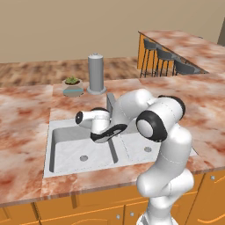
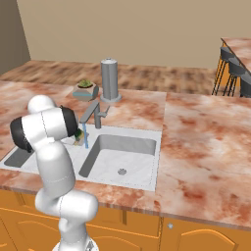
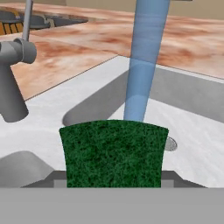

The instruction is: Soak the sponge with water for a few seconds and then drop it inside the sink.

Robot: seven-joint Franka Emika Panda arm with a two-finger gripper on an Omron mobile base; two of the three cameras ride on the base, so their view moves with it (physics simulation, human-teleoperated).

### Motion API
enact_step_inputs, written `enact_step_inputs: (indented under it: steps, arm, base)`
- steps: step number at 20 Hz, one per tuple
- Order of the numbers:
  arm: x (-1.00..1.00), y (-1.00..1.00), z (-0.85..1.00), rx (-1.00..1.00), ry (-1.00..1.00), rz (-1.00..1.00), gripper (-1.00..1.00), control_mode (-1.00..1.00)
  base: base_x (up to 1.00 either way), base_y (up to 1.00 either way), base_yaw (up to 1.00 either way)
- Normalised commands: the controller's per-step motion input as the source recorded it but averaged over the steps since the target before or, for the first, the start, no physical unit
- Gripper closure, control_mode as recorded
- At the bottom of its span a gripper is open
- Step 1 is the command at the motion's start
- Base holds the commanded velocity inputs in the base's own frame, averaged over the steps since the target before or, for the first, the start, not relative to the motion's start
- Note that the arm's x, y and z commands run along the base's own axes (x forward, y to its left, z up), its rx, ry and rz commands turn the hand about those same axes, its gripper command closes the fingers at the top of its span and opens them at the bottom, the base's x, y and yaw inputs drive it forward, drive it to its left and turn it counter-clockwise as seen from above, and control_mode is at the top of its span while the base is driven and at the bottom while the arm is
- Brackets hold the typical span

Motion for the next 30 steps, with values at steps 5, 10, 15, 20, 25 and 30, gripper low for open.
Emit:
enact_step_inputs:
  steps: [5, 10, 15, 20, 25, 30]
  arm:
    - [0.01, 0.00, -0.03, 0.00, 0.00, 0.00, 1.00, -1.00]
    - [0.20, 0.00, -0.12, 0.00, 0.00, 0.00, 1.00, -1.00]
    - [0.16, 0.00, -0.13, 0.00, 0.00, 0.00, 1.00, -1.00]
    - [0.00, 0.00, -0.08, 0.00, 0.00, 0.00, 1.00, -1.00]
    - [-0.01, -0.03, -0.05, 0.00, 0.00, 0.00, 1.00, -1.00]
    - [-0.07, -0.11, 0.00, 0.00, 0.00, 0.00, 1.00, -1.00]
  base:
    - [0.00, 0.00, 0.00]
    - [0.00, 0.00, 0.00]
    - [0.00, 0.00, 0.00]
    - [0.00, 0.00, 0.00]
    - [0.00, 0.00, 0.00]
    - [0.00, 0.00, 0.00]
